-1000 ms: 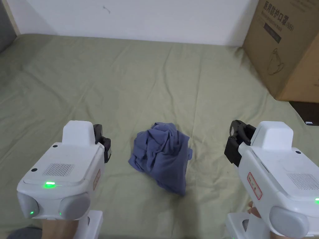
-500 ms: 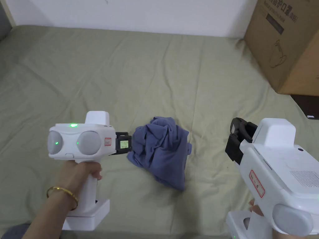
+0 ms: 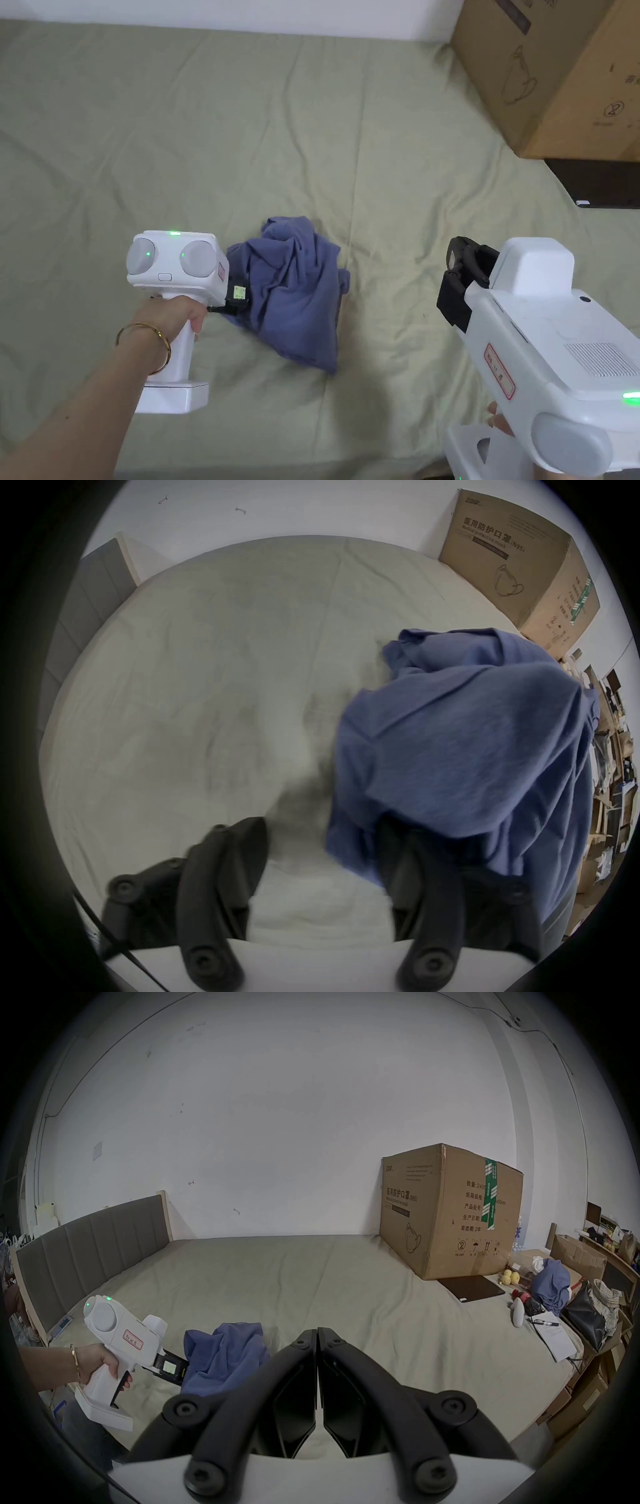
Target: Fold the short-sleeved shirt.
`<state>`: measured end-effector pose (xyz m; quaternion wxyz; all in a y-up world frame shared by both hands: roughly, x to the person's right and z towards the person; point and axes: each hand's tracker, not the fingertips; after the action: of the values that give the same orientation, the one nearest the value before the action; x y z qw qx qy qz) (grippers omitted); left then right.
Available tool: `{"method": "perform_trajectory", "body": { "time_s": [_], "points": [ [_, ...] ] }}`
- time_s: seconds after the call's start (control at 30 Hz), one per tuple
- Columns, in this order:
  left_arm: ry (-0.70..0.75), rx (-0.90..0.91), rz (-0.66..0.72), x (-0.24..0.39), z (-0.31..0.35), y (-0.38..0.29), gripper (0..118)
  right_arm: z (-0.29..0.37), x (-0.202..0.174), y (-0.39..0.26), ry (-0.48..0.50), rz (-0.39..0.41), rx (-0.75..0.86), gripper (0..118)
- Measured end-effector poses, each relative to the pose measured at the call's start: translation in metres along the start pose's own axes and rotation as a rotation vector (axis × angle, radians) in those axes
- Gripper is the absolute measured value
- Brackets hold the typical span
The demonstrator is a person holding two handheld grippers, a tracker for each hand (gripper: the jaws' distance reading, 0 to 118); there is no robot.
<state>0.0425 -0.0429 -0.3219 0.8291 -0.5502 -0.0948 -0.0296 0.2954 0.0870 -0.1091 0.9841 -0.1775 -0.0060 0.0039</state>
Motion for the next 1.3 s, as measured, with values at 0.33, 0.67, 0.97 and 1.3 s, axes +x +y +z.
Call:
{"method": "perform_trajectory", "body": {
  "time_s": [0.33,0.67,0.97,1.3],
  "points": [
    [-0.093,0.096,0.041,-0.003,0.022,-0.003,0,-0.021,0.002,0.003,0.014,-0.004,-0.051,0],
    [-0.204,0.278,0.184,-0.041,0.074,-0.022,0,-0.139,0.020,0.046,0.124,-0.029,-0.391,70],
    [-0.149,0.231,0.189,-0.054,0.054,-0.039,0,-0.234,0.014,0.010,0.050,-0.056,-0.752,103],
    [-0.140,0.204,0.201,-0.058,0.042,-0.039,0,-0.266,-0.016,-0.031,0.099,-0.124,-0.838,85]
  ]
}}
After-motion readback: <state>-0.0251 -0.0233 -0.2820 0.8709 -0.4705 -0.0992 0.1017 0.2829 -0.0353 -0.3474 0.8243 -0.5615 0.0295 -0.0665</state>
